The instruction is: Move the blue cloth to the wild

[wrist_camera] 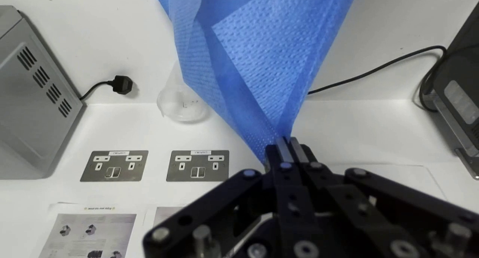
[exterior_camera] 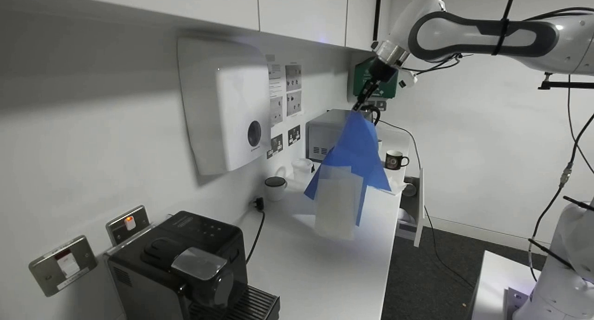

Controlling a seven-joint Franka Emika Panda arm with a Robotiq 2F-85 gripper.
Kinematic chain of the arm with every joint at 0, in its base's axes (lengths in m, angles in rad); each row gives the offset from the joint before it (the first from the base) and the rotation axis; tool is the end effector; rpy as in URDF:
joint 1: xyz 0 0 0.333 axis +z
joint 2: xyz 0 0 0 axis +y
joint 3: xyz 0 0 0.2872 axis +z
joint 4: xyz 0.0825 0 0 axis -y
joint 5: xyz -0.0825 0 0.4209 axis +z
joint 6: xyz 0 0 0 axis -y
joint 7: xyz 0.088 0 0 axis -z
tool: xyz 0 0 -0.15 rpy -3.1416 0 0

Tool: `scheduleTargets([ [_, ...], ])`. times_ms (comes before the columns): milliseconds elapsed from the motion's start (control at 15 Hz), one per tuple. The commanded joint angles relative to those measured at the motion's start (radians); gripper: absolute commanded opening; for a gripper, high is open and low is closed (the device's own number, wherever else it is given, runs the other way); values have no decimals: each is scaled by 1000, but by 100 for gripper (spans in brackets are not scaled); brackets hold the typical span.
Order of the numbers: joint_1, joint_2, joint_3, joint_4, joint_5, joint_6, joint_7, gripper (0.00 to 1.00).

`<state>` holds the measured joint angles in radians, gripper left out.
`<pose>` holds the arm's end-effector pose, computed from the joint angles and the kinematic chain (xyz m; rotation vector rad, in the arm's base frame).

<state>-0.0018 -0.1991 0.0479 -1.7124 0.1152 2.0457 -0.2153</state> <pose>0.5903 0.0404 0.6532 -2.9508 -0.3532 -0.8205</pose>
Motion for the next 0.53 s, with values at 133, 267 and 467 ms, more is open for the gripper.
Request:
scheduleTargets([
  [133, 26, 132, -3, -11, -46, -8, 28, 0],
  [267, 25, 166, -5, -4, -49, -17, 32, 0],
  [467, 20, 114, -11, -51, -32, 22, 23, 0],
])
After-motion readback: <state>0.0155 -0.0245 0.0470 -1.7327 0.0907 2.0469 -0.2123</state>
